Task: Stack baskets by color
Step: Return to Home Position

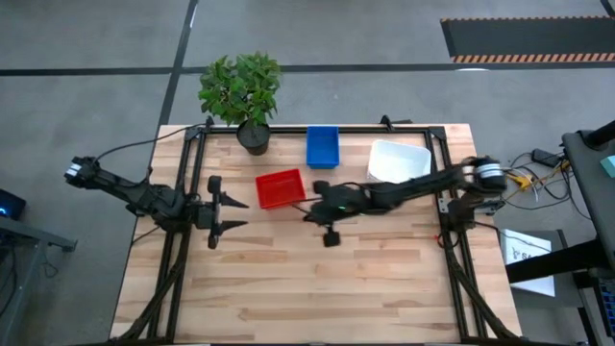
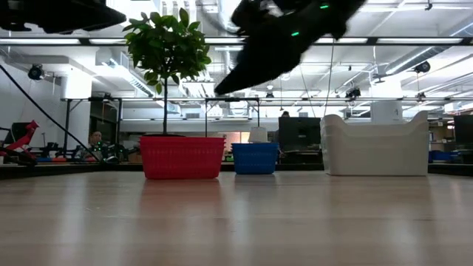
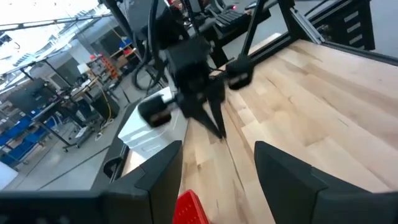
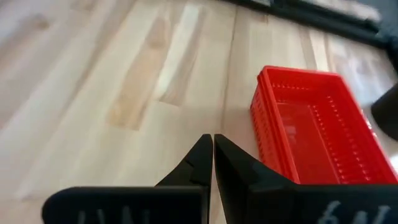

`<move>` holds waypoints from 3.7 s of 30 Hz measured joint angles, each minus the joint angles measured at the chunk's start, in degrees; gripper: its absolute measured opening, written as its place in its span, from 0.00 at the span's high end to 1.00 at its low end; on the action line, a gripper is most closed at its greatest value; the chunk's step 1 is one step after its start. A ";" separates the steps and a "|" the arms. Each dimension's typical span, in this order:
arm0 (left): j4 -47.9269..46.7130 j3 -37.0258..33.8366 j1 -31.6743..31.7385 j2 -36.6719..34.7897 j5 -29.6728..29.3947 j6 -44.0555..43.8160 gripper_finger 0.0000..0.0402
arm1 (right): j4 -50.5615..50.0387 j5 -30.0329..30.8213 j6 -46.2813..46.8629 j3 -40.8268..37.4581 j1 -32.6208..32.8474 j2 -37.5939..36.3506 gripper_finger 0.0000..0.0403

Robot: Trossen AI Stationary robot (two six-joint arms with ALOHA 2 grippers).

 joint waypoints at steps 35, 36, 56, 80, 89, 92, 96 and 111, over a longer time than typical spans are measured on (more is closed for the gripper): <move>6.86 -16.72 0.07 -24.83 -2.31 -5.01 0.54 | 9.61 4.75 -4.94 -52.95 -4.41 -73.92 0.98; 7.43 -17.12 0.07 -24.73 -2.55 -5.68 0.54 | 9.43 4.75 -5.04 -53.67 -4.41 -75.76 0.98; 9.53 -18.06 0.07 -24.82 -3.71 -5.64 0.54 | 8.89 -1.47 -8.63 -63.46 -3.77 -92.44 0.98; 9.64 -21.08 0.07 -22.26 -3.67 -5.64 0.54 | 8.24 -2.31 14.09 -63.53 -3.79 -91.76 0.98; 9.69 -21.08 0.07 -22.00 -3.67 -5.64 0.54 | 8.24 -2.31 14.07 -63.55 -3.81 -91.76 0.98; 9.71 -21.08 0.07 -21.93 -3.67 -5.64 0.54 | 8.24 -2.31 14.03 -63.55 -3.82 -91.76 0.98; 9.70 -21.08 0.07 -21.95 -3.67 -5.64 0.54 | 8.24 -2.31 14.06 -63.55 -3.82 -91.76 0.98; 9.67 -21.08 0.07 -21.91 -3.67 -5.64 0.54 | 8.24 -2.31 14.07 -63.57 -3.82 -91.76 0.98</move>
